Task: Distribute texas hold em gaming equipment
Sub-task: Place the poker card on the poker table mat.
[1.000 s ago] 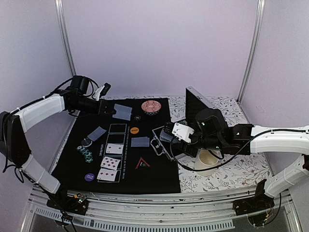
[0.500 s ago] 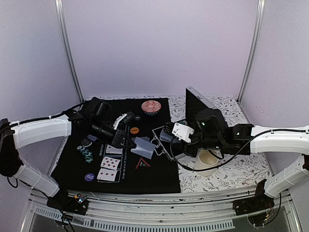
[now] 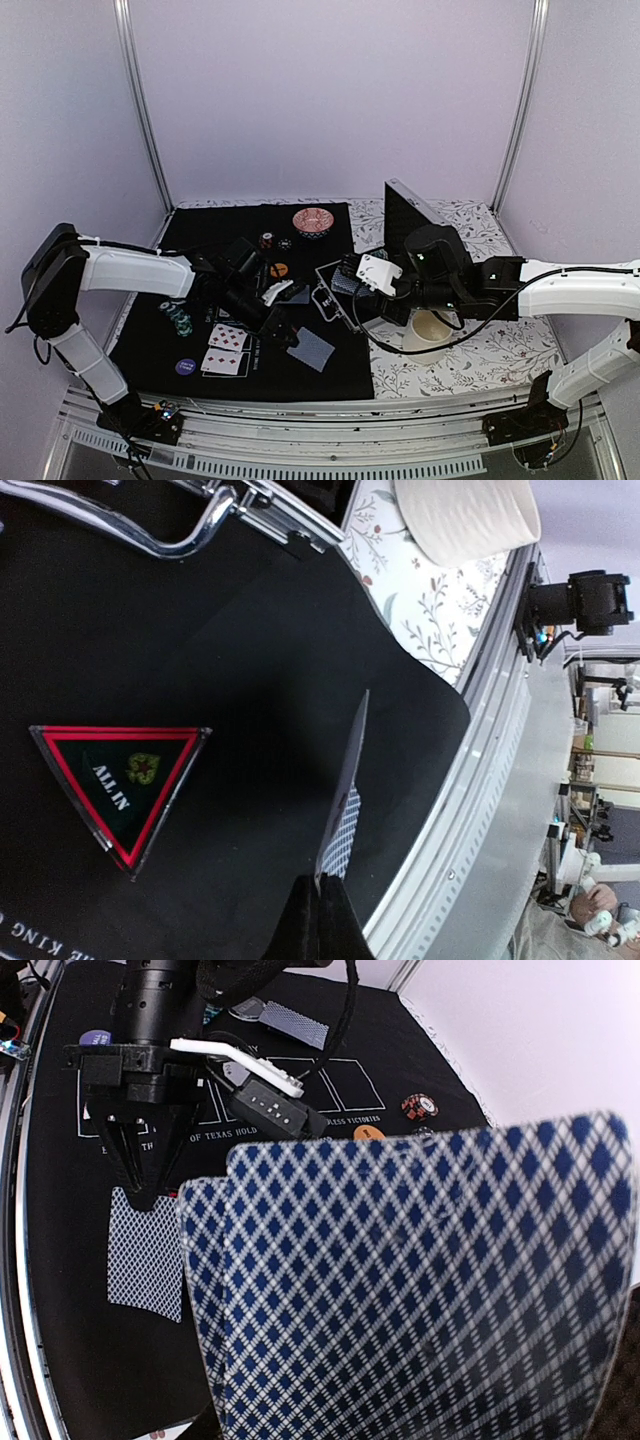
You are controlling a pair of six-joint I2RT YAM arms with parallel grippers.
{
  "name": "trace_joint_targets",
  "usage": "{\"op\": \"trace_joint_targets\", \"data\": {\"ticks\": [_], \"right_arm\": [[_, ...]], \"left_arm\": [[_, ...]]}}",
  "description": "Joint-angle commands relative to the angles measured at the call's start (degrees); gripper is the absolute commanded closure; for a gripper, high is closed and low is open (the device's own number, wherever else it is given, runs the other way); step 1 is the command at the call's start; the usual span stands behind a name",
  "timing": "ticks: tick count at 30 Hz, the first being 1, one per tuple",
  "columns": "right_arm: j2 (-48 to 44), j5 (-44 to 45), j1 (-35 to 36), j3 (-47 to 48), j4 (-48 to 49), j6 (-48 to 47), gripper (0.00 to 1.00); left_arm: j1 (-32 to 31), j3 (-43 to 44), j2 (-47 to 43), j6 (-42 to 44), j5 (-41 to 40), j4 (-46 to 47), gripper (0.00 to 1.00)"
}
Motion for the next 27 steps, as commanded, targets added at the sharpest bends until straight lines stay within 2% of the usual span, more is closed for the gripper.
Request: {"op": "trace_joint_targets", "data": {"ticks": [1, 15, 27], "right_arm": [[-0.9, 0.8, 0.1, -0.6, 0.6, 0.7, 0.59], [-1.4, 1.2, 0.1, -0.5, 0.0, 0.5, 0.59], [-1.1, 1.1, 0.1, 0.0, -0.1, 0.1, 0.59]], "left_arm": [[3.2, 1.0, 0.8, 1.8, -1.0, -0.5, 1.00], [9.0, 0.0, 3.8, 5.7, -2.6, -4.0, 1.00], [9.3, 0.2, 4.1, 6.5, -1.1, -4.4, 1.00]]}}
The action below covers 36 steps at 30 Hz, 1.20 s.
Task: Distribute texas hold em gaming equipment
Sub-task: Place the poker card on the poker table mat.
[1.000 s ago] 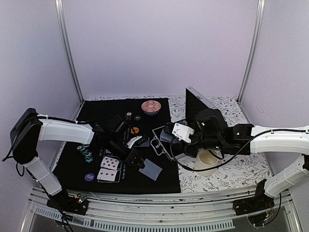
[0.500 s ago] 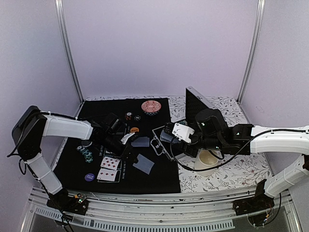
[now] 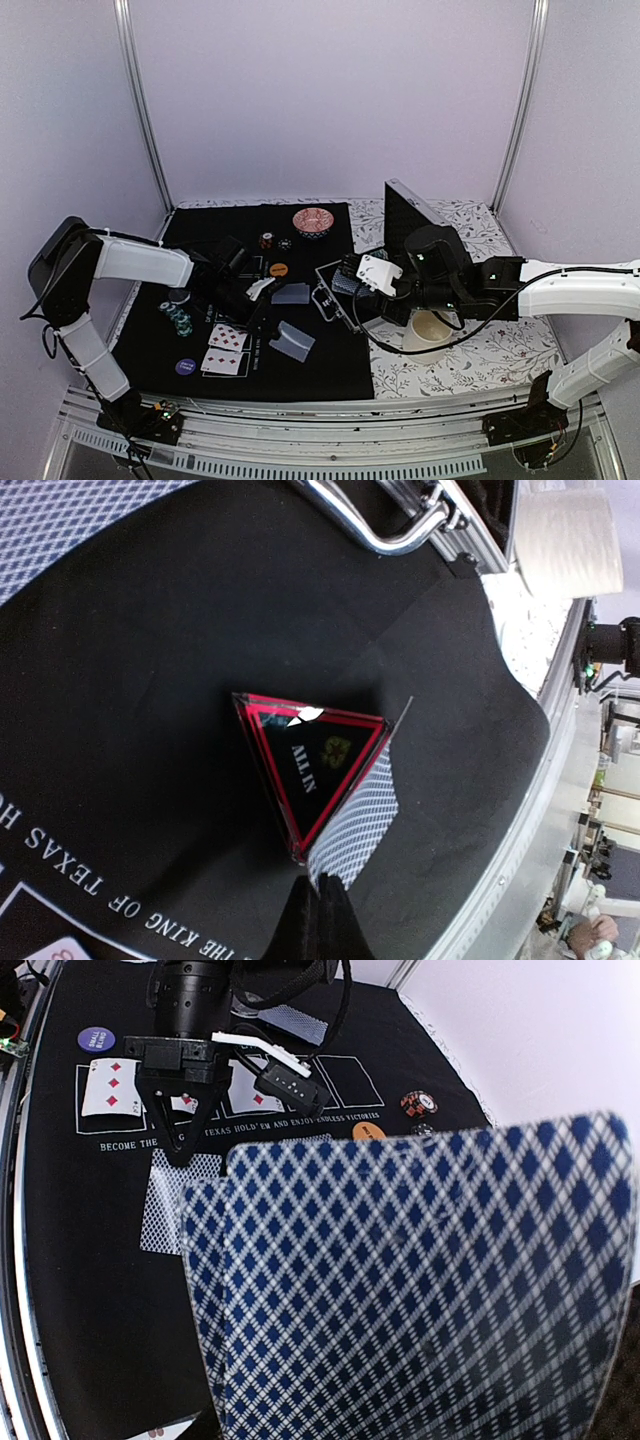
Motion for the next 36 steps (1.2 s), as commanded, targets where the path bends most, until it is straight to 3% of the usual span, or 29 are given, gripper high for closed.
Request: {"op": "trace_joint_targets", "data": {"ticks": [1, 11, 25, 32, 36], "right_arm": [[-1.1, 0.7, 0.1, 0.1, 0.1, 0.2, 0.59], [-0.5, 0.4, 0.1, 0.4, 0.3, 0.2, 0.59], [-1.0, 0.5, 0.1, 0.0, 0.0, 0.6, 0.59], [-1.2, 0.5, 0.1, -0.1, 0.0, 0.6, 0.59], [-1.1, 0.4, 0.1, -0.1, 0.0, 0.6, 0.59]], "left_arm": [[0.0, 0.0, -0.3, 1.5, 1.7, -0.5, 1.00], [-6.6, -1.4, 0.3, -0.9, 10.6, 5.9, 1.00], [-10.4, 4.4, 8.5, -2.0, 9.6, 6.2, 0.99], [-10.8, 6.3, 8.4, 0.3, 4.5, 0.6, 0.77], [-10.8, 8.1, 6.6, 2.4, 2.6, -3.2, 0.56]]}}
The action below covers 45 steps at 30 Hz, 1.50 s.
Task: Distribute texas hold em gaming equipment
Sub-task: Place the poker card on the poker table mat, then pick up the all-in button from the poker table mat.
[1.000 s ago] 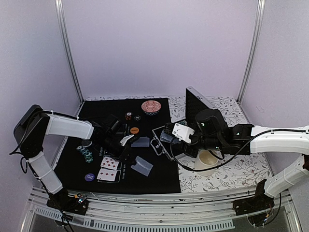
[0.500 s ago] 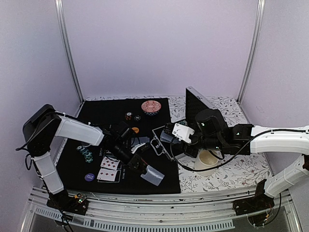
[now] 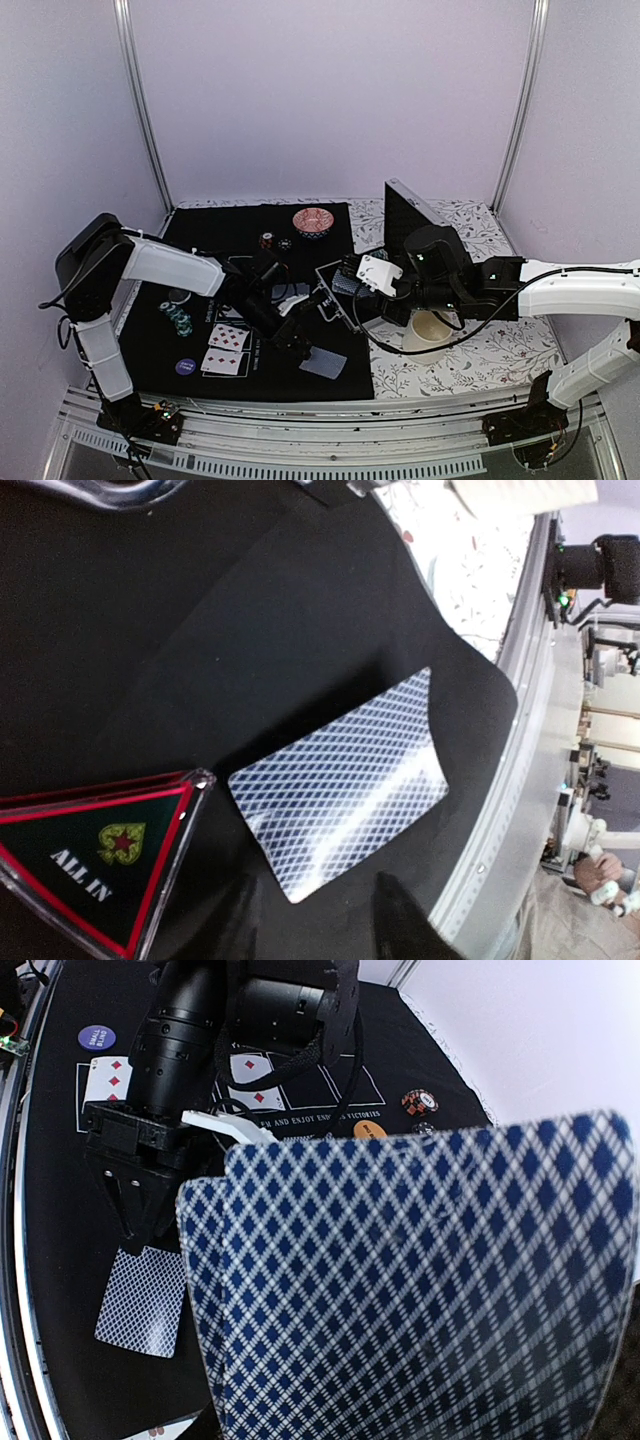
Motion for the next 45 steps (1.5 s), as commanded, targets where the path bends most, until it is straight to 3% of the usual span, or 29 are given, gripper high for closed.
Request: {"op": "trace_joint_targets", "data": {"ticks": [1, 6, 11, 16, 26, 40, 45], "right_arm": [[-1.1, 0.4, 0.1, -0.1, 0.2, 0.6, 0.59], [-1.3, 0.4, 0.1, -0.1, -0.1, 0.6, 0.59], [-1.4, 0.2, 0.1, -0.1, 0.4, 0.6, 0.59], [-1.7, 0.3, 0.1, -0.1, 0.3, 0.6, 0.59], [-3.7, 0.6, 0.1, -2.2, 0.3, 1.2, 0.59], [-4.3, 0.8, 0.2, -2.4, 0.2, 1.0, 0.59], [-4.6, 0.8, 0.1, -2.4, 0.0, 0.9, 0.59]], "left_arm": [[-0.8, 2.9, -2.2, 3.6, -3.3, -5.9, 0.52], [-0.6, 5.7, -6.7, 10.6, -10.3, -10.9, 0.40], [-1.0, 4.6, -9.8, 20.8, -26.1, -7.5, 0.23], [-1.0, 2.9, -7.3, 32.6, -26.1, -4.1, 0.17], [-0.6, 3.8, 0.2, 38.9, -27.6, 1.6, 0.13], [0.1, 8.4, 5.9, 39.5, -24.1, -7.8, 0.20], [0.4, 7.2, 5.3, 38.5, -24.7, -9.8, 0.17]]}}
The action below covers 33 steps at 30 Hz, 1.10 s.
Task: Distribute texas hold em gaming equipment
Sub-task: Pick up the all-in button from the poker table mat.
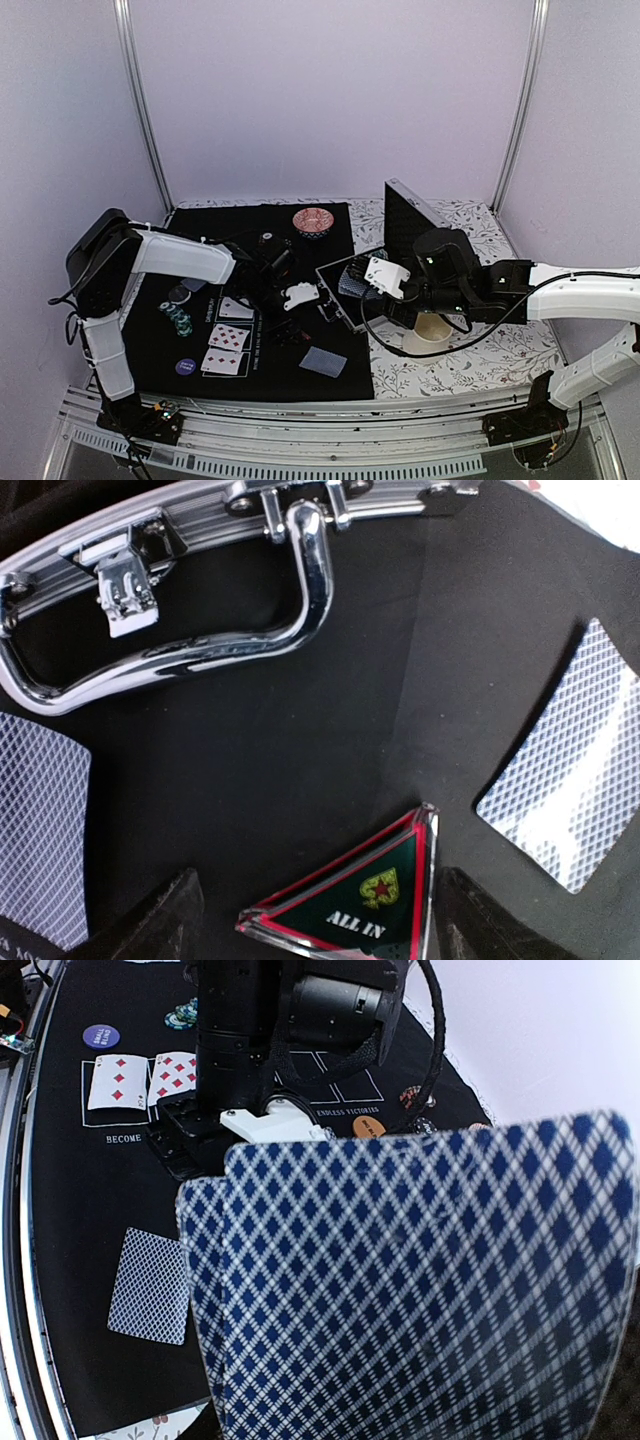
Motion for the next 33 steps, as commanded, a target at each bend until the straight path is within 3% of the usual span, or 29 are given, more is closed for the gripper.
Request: {"op": "trace_joint_targets", "data": {"ticks": [1, 11, 17, 27, 33], "right_arm": [[-1.7, 0.8, 0.1, -0.2, 0.3, 0.5, 0.59], [-1.4, 0.7, 0.2, 0.2, 0.2, 0.3, 0.59], [-1.4, 0.7, 0.2, 0.1, 0.3, 0.3, 0.59], [-1.5, 0.7, 0.1, 0.2, 0.2, 0.3, 0.59], [-1.6, 0.8, 0.1, 0.1, 0.1, 0.4, 0.59]], "left_arm": [[0.3, -2.3, 1.0, -0.4, 1.7, -4.3, 0.17], [0.4, -5.0, -1.8, 1.3, 3.0, -2.4, 0.16], [0.4, -4.7, -0.9, 1.7, 3.9, -4.1, 0.21], [0.6, -2.5, 0.2, 0.5, 4.3, -5.6, 0.37], [0.8, -1.9, -0.3, -0.1, 4.5, -6.2, 0.52]]}}
